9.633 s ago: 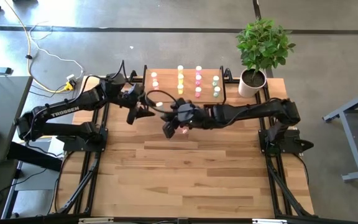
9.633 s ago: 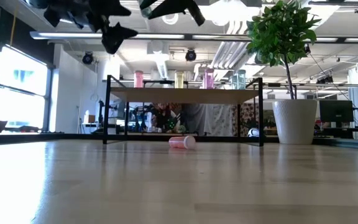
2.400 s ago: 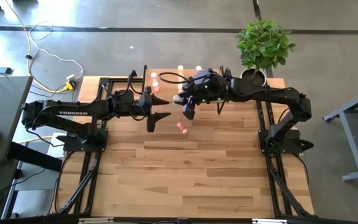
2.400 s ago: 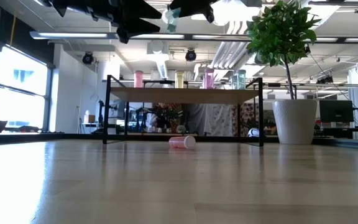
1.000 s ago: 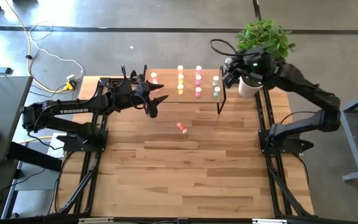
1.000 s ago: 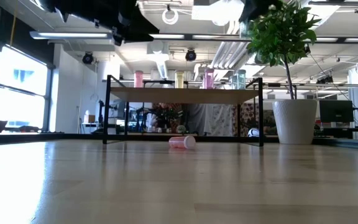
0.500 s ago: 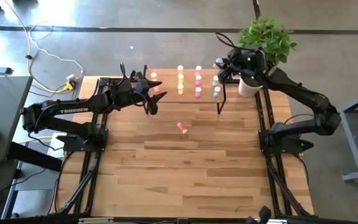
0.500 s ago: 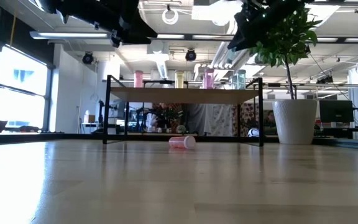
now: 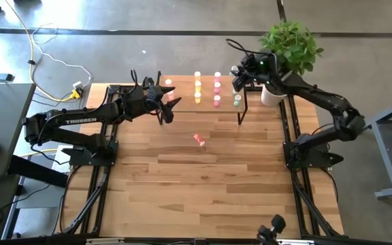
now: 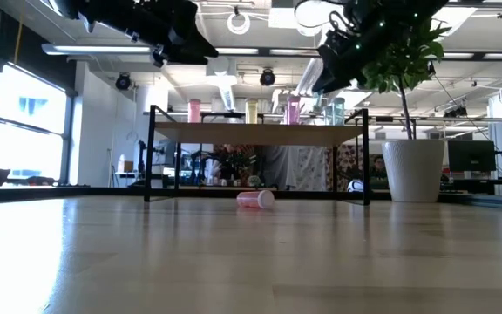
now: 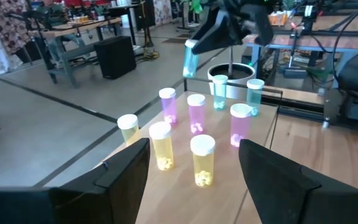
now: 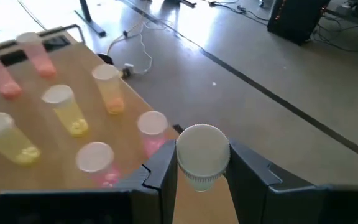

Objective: Pick and place medicine bottles onto shelf by color
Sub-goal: Put the blue pill bottle on the shelf aligned with the blue pill bottles

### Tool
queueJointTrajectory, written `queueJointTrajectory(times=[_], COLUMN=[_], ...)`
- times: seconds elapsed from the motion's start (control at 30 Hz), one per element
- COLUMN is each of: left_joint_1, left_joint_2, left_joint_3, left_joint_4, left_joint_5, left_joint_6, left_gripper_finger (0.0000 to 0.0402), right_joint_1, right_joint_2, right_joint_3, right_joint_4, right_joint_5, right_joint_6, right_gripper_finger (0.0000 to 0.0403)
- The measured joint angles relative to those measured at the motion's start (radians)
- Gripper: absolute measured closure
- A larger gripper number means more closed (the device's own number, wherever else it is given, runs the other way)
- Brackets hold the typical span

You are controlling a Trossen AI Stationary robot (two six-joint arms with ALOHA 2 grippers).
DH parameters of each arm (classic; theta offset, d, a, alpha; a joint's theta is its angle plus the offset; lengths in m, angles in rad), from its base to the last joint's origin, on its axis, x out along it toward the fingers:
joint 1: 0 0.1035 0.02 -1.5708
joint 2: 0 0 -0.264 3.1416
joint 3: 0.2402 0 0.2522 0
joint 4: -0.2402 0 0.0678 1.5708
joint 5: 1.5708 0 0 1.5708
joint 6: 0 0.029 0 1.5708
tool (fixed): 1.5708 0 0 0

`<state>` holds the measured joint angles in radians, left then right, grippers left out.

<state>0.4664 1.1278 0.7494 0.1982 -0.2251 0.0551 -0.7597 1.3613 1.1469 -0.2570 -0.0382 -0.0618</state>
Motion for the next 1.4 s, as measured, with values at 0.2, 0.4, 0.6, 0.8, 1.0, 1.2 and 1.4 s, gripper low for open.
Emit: queueJointTrajectory(times=[0.2, 0.4, 0.6, 0.8, 1.0, 1.2, 1.4], left_joint_1=[0.000, 0.000, 0.000, 0.000, 0.000, 0.000, 0.000], left_joint_2=[0.000, 0.000, 0.000, 0.000, 0.000, 0.000, 0.000], left_joint_3=[0.000, 0.000, 0.000, 0.000, 0.000, 0.000, 0.000], left_joint_4=[-0.001, -0.021, -0.023, -0.023, -0.024, -0.024, -0.024], left_joint_5=[-0.014, -0.014, -0.022, -0.022, -0.022, -0.022, -0.022], left_joint_6=[0.000, -0.003, -0.018, -0.010, -0.009, -0.007, -0.008], left_gripper_finger=[0.0163, 0.0163, 0.0163, 0.0163, 0.0163, 0.0163, 0.0163], right_joint_1=[-0.014, -0.029, -0.028, -0.028, -0.028, -0.024, -0.024], right_joint_2=[0.049, 0.061, 0.066, 0.071, 0.094, 0.091, 0.091], right_joint_3=[0.000, 0.000, 0.000, 0.000, 0.002, 0.002, 0.002], right_joint_4=[-0.015, -0.065, -0.092, -0.113, -0.104, -0.106, -0.107], right_joint_5=[0.000, 0.002, 0.000, 0.019, 0.019, 0.036, 0.033], right_joint_6=[-0.025, -0.027, -0.048, -0.047, -0.044, -0.044, -0.040], right_gripper_finger=[0.0301, 0.0301, 0.0301, 0.0301, 0.0301, 0.0301, 0.0293])
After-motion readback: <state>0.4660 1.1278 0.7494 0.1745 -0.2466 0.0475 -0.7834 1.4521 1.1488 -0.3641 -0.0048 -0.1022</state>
